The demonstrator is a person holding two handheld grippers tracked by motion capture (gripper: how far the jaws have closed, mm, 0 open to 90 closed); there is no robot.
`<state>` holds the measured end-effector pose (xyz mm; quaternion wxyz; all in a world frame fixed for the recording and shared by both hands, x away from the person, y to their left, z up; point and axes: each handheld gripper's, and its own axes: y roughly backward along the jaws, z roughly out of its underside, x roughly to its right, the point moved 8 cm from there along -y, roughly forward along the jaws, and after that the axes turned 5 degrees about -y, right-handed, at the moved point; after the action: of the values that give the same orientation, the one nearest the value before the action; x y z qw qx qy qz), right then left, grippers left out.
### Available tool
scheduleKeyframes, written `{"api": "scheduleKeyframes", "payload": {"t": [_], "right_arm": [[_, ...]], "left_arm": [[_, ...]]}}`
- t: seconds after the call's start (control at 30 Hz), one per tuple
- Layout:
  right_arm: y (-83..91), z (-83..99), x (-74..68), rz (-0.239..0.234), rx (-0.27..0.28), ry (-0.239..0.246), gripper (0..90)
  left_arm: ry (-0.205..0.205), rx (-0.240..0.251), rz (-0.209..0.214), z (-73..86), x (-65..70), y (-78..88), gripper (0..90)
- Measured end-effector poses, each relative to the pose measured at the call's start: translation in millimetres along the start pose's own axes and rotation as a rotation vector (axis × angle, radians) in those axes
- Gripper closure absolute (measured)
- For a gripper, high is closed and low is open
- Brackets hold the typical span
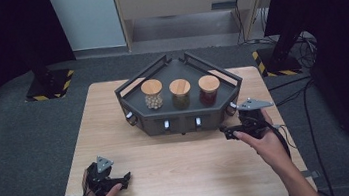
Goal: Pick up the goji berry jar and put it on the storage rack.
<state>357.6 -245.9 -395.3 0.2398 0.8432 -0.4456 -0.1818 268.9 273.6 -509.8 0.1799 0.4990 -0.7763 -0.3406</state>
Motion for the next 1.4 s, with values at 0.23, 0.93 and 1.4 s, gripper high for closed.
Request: {"api": "scheduleKeyframes", "payload": {"t": [0.23, 0.93, 1.4], "right_arm": [[0.5, 12.4, -3.2, -0.003, -0.015, -0.001, 4.2], [-9.5, 48.7, -37.2, -0.028, -0.047, 0.054, 4.2], [-35.5, 95.0, -53.7, -0.035, -0.145, 0.071, 4.4]], "left_arm": [[0.000, 0.000, 0.000, 0.0, 0.0, 0.0, 0.0], [0.000, 0.000, 0.000, 0.0, 0.0, 0.0, 0.0], [0.000, 0.000, 0.000, 0.0, 0.0, 0.0, 0.0]]}}
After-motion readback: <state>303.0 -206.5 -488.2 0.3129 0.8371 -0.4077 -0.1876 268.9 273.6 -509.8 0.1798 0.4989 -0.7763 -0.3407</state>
